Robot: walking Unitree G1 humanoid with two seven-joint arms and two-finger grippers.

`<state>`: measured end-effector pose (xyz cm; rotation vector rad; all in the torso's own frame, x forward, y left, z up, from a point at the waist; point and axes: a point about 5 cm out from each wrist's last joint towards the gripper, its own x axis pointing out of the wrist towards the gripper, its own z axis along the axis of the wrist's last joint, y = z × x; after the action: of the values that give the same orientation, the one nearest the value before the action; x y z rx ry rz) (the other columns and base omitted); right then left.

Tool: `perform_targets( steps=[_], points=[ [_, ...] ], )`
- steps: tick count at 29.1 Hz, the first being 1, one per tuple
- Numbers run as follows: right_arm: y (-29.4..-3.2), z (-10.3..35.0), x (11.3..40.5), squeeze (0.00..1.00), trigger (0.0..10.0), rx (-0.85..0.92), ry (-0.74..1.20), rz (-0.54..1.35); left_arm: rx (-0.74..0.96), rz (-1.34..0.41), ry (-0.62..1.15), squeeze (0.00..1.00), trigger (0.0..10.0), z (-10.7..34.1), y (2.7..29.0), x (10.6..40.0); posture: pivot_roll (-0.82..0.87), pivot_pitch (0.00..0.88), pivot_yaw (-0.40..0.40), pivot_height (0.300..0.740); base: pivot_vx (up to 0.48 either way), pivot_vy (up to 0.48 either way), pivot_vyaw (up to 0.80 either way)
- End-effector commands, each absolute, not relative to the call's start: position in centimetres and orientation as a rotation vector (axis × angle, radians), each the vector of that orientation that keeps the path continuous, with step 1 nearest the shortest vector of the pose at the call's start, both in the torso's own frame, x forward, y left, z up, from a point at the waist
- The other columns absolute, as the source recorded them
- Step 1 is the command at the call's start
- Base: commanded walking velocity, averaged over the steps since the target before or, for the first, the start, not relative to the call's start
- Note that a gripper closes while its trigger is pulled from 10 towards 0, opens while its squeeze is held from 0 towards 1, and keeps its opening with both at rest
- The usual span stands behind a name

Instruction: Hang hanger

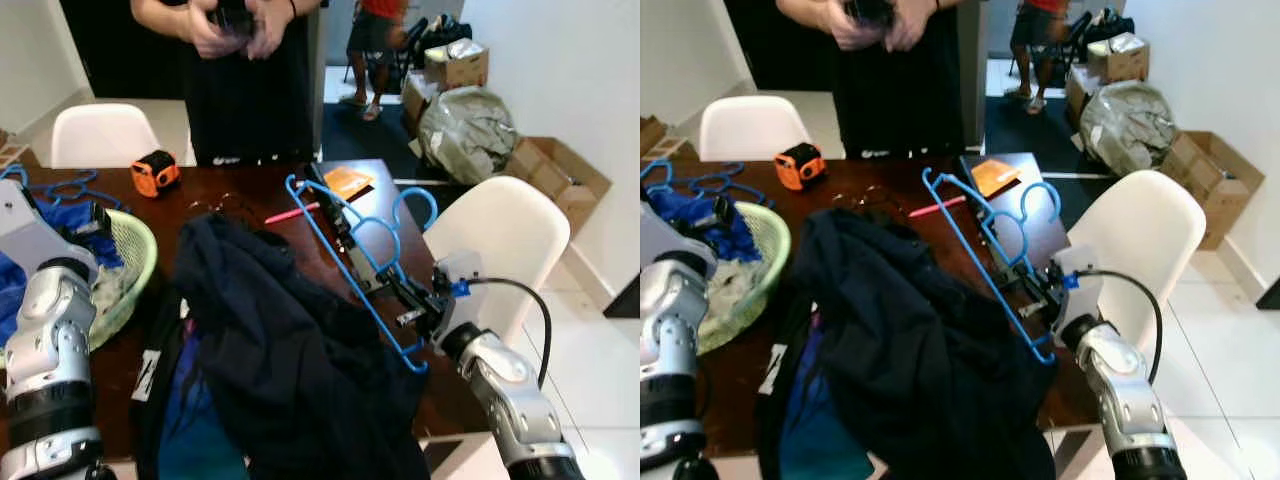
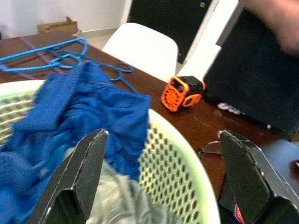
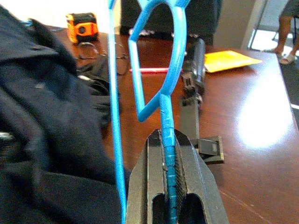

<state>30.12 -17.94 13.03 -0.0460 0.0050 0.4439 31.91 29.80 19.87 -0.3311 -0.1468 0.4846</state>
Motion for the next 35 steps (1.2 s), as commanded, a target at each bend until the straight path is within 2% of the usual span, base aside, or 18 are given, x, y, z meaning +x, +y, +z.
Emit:
perform_targets(
  steps=[1,6,22,35],
  points=[
    [-17.8,13.1,30.0,0.0,10.0,-0.035,0.004,0.453,-0.351,0.503,-0.102,0.0,10.0,18.9,30.0,31.8,-0.02,0.0,-0.004,0.74,0.0,0.0,0.0],
    [-17.9,13.2,30.1,0.0,10.0,-0.038,0.004,0.451,-0.371,0.507,-0.007,0.0,10.0,17.6,30.4,31.9,-0.02,0.0,-0.007,0.74,0.0,0.0,0.0],
    [-18.2,13.4,30.1,0.0,10.0,-0.047,0.003,0.446,-0.393,0.481,0.016,0.0,10.0,18.0,30.6,32.7,-0.04,0.011,-0.009,0.74,0.0,0.0,0.0],
    [-18.3,13.3,29.9,0.0,10.0,-0.052,0.008,0.443,-0.25,0.372,0.116,0.0,10.0,17.3,29.6,33.9,-0.05,0.009,-0.004,0.74,0.0,0.0,0.0]
  ],
)
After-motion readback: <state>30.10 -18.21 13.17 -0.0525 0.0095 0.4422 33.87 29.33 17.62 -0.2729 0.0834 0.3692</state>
